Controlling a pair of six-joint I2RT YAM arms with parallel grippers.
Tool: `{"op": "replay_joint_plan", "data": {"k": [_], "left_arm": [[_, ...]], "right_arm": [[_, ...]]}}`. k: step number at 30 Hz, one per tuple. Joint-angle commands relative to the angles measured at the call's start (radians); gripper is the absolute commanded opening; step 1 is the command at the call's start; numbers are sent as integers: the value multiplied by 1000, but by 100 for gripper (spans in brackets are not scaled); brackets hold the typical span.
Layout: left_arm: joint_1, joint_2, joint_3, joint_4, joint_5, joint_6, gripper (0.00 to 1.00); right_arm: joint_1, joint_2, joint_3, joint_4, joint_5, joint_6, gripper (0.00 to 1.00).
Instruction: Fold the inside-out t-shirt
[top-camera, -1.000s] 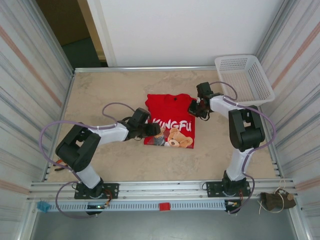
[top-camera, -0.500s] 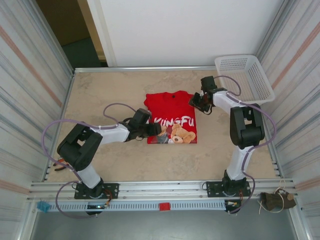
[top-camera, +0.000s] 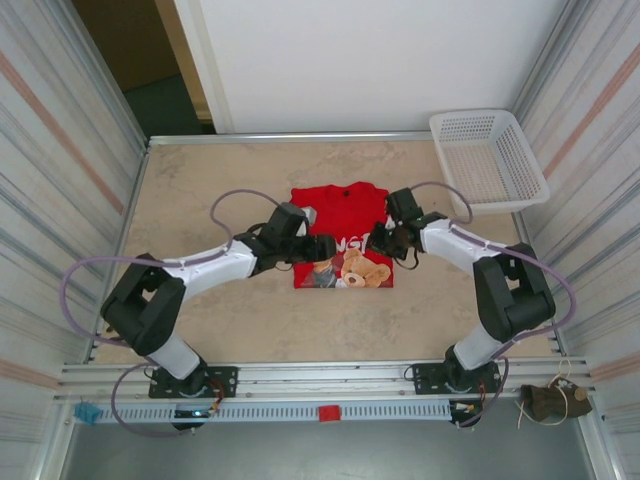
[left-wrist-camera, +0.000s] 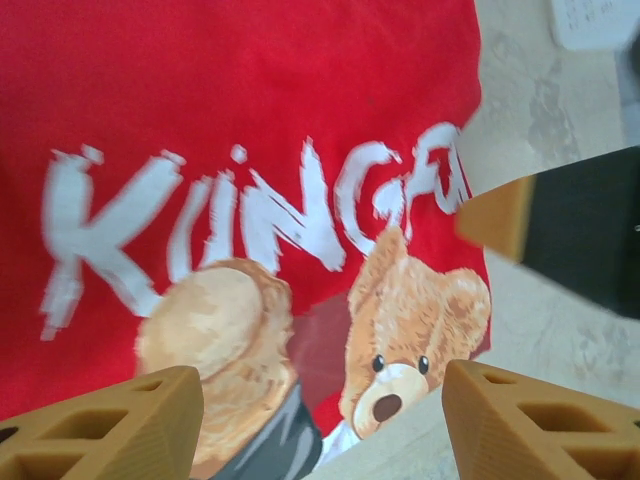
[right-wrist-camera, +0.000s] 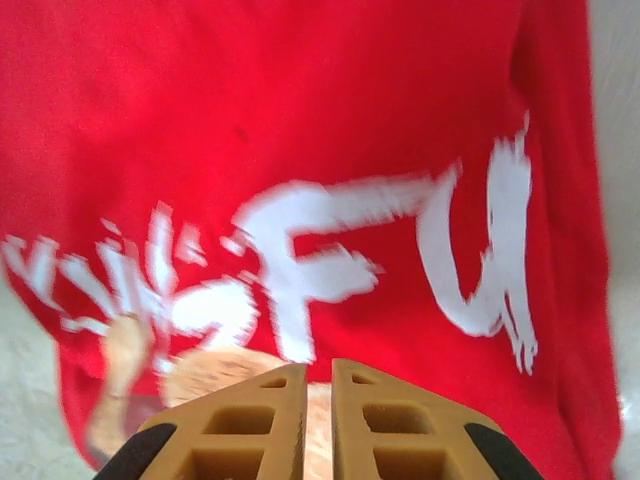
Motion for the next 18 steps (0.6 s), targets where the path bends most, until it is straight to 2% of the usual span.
{"op": "replay_joint_plan", "data": {"k": [1,7,14,16,18], "left_arm": [[-11,53,-74,79,45,-61,65],[-21,31,-229,106,-2,-113,64],[-107,-154,-401,66,-87,-229,64],[-140,-221,-425,44,-118,-269,64],[-143,-290,-411,14,-140,-273,65]], "right_arm": [[8,34,-66,50,9,79,10],[67,-58,-227,32,57,152,8],[166,-254,-373,-44,129,265,8],[163,-301,-380,-62,132,262,10],[117,-328,-334,-82,117,188,15]]}}
